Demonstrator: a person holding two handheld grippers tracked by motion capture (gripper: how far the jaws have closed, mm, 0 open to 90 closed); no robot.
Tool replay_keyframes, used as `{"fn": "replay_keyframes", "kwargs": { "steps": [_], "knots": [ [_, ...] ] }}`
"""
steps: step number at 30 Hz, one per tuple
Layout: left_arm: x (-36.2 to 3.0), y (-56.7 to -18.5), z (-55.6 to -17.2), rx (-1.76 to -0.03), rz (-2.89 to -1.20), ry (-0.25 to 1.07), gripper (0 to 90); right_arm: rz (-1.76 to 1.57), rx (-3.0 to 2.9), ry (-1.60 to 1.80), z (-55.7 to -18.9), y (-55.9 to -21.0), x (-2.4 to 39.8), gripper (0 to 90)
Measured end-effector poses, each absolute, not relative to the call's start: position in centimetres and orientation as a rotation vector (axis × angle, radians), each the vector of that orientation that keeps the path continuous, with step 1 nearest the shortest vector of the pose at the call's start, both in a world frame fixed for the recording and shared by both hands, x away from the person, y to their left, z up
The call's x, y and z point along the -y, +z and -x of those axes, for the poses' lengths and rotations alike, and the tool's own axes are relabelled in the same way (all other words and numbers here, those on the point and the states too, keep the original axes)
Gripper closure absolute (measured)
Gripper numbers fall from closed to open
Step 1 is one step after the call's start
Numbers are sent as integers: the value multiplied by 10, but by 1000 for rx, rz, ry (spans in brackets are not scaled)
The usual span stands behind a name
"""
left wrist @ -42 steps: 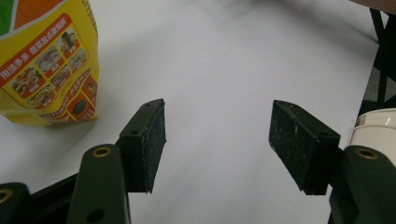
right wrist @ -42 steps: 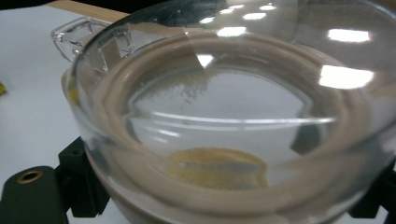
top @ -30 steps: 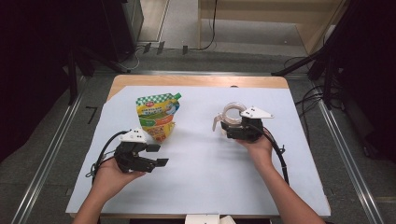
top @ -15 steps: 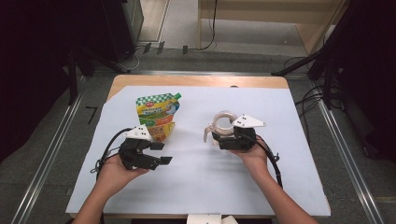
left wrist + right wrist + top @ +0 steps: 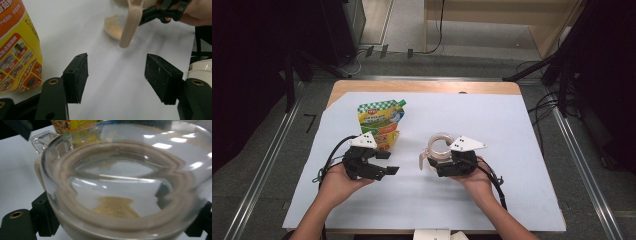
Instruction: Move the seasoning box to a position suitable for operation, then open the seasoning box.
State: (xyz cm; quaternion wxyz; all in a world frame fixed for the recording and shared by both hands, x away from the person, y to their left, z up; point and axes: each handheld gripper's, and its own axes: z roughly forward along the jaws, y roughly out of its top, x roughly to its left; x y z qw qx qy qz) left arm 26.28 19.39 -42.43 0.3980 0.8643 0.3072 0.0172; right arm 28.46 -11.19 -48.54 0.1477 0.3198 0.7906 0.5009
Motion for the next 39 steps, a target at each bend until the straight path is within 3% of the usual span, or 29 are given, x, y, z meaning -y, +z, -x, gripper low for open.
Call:
{"fn": "replay_keyframes", "kwargs": {
  "steps": [16,28,33,37,39],
  "knots": [
    [-166,-433,-271,-734,-2226,8,364,-907,-2340,1438,-271,-498,103,117],
    [-160,-435,-281,-723,-2238,-5,420,-874,-2406,1377,-261,-491,111,89],
    [-156,-435,-284,-732,-2252,32,488,-893,-2434,1379,-249,-482,126,101],
    [-152,-438,-286,-688,-2250,51,591,-936,-2470,1389,-238,-477,142,161],
    [-150,-439,-288,-684,-2248,33,651,-923,-2463,1399,-233,-474,148,248]
  ]
}}
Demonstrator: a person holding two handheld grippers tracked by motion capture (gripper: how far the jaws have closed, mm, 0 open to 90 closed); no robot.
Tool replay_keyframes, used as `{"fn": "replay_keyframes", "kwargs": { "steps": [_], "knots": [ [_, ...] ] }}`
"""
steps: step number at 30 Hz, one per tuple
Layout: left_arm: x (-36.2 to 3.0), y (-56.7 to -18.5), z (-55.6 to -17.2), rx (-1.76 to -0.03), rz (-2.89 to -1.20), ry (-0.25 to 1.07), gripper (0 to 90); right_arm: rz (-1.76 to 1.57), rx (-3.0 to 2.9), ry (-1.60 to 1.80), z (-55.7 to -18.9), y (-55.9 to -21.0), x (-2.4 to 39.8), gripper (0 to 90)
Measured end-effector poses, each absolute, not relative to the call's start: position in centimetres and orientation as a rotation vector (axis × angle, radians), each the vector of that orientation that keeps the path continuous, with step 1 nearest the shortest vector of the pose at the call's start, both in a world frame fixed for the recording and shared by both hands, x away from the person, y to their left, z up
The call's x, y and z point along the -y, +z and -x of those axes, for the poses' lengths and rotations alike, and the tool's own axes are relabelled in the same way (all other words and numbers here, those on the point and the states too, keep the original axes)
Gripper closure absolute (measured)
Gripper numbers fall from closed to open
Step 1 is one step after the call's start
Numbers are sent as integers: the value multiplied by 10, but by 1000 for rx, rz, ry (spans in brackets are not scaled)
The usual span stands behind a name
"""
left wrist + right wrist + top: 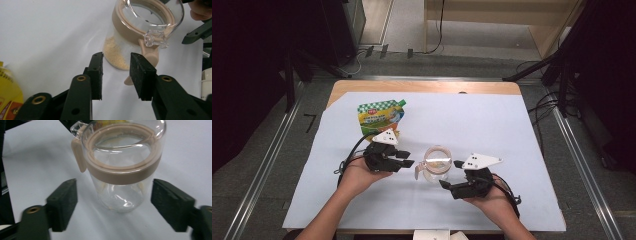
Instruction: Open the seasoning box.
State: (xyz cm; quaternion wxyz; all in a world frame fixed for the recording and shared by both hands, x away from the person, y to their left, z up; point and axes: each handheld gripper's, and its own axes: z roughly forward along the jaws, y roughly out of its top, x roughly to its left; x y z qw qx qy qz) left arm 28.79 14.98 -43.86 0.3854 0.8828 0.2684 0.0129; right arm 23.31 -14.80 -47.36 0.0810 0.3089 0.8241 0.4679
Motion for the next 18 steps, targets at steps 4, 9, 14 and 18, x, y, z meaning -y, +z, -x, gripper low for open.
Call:
{"fn": "replay_keyframes", "kwargs": {
  "steps": [4,9,14,18],
  "knots": [
    [-143,-438,-293,-719,-2248,2,757,-892,-2490,1364,-228,-467,156,445],
    [-134,-441,-297,-717,-2251,-20,900,-930,-2478,1366,-228,-461,162,704],
    [-130,-443,-296,-715,-2247,-42,900,-892,-2484,1344,-226,-459,161,899],
    [-128,-445,-293,-693,-2268,-22,900,-917,-2479,1342,-228,-461,159,900]
  ]
}}
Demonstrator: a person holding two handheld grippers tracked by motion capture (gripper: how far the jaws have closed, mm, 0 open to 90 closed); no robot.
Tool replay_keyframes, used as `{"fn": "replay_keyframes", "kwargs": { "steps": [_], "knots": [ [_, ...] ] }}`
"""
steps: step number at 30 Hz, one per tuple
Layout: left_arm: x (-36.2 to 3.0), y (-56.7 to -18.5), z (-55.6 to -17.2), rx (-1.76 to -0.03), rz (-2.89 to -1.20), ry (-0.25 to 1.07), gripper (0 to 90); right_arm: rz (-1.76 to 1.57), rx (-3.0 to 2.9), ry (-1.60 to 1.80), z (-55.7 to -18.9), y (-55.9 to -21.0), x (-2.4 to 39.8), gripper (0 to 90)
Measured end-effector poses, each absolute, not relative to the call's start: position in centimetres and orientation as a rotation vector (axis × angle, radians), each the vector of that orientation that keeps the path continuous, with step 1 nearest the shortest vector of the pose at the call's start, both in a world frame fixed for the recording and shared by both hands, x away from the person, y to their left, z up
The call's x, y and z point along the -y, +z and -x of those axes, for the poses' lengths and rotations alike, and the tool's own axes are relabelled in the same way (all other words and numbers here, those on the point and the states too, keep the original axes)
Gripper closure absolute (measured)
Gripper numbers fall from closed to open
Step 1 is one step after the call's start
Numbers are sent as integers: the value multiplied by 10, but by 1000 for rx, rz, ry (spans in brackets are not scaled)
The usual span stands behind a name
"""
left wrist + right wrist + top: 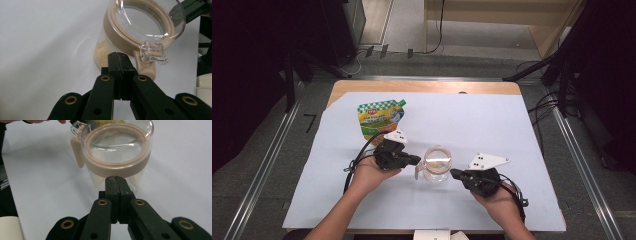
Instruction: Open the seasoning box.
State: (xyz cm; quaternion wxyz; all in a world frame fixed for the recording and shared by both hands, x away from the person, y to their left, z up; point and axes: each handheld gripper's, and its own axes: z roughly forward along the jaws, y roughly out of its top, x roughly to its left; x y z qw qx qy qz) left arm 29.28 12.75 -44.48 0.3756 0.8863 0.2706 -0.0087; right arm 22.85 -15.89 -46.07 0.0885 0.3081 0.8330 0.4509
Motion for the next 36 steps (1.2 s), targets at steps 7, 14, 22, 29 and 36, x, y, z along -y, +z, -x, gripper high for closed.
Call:
{"fn": "replay_keyframes", "kwargs": {
  "steps": [7,14,22,29,36],
  "knots": [
    [-129,-447,-289,-671,-2270,-42,900,-955,-2502,1332,-234,-468,155,900],
    [-127,-446,-286,-656,-2271,-31,900,-963,-2499,1334,-235,-468,156,900],
    [-123,-446,-282,-661,-2269,-50,900,-1000,-2494,1300,-240,-471,153,900],
    [-120,-447,-278,-644,-2266,-73,900,-1022,-2469,1296,-245,-472,153,900],
    [-103,-451,-268,-583,-2300,-99,900,-1076,-2425,1316,-256,-474,157,900]
  ]
}}
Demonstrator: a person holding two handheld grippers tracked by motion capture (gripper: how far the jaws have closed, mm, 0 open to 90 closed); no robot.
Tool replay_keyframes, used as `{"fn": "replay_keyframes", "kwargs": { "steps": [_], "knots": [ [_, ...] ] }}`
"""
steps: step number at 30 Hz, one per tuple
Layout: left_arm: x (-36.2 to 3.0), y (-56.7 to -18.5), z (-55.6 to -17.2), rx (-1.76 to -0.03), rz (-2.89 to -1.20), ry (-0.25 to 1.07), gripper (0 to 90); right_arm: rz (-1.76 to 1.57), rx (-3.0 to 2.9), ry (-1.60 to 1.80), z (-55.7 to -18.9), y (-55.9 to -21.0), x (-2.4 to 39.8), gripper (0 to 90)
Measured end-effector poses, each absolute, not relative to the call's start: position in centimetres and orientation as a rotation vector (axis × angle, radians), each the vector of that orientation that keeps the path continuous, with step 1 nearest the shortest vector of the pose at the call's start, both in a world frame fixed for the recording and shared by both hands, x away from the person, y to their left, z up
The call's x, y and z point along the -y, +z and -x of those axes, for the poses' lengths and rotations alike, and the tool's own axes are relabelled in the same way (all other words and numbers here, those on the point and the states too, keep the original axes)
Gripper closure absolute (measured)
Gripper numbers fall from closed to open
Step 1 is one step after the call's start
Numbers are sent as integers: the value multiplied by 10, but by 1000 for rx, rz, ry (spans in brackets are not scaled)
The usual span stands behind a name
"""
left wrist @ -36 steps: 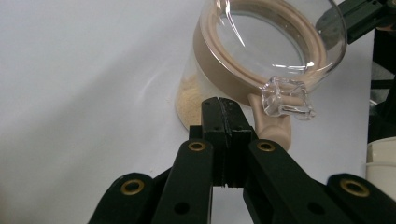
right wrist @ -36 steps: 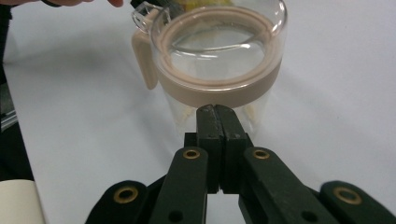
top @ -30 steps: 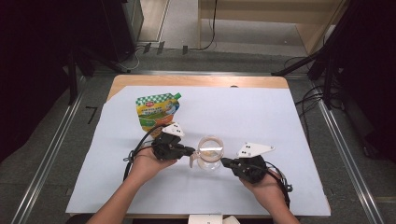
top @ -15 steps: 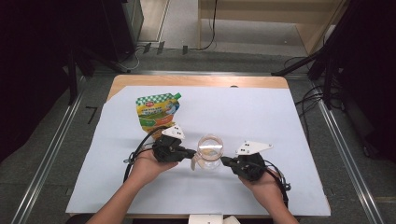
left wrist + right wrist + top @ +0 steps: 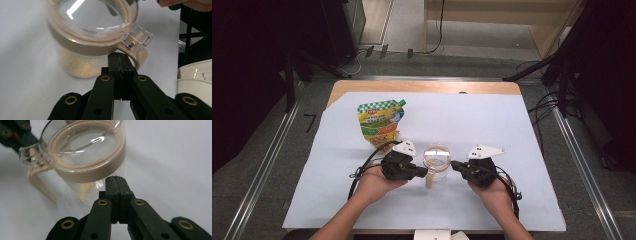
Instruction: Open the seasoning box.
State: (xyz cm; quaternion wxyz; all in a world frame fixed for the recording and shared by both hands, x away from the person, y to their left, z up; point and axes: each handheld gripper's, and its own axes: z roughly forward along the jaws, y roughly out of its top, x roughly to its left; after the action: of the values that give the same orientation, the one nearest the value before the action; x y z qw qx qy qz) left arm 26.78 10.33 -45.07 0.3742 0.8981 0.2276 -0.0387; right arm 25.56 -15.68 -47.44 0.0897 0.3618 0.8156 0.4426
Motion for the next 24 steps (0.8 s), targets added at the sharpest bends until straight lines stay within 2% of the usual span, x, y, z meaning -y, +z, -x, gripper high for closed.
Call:
{"fn": "replay_keyframes", "kwargs": {
  "steps": [8,9,15,24],
  "knots": [
    [-91,-454,-264,-567,-2294,-172,891,-1112,-2431,1313,-261,-473,161,900],
    [-92,-454,-264,-567,-2292,-168,833,-1110,-2436,1326,-256,-470,162,900],
    [-110,-444,-261,-564,-2258,-152,768,-1026,-2424,1380,-232,-456,163,900],
    [-134,-439,-269,-603,-2187,-110,550,-939,-2470,1416,-197,-455,143,900]
  ]
}}
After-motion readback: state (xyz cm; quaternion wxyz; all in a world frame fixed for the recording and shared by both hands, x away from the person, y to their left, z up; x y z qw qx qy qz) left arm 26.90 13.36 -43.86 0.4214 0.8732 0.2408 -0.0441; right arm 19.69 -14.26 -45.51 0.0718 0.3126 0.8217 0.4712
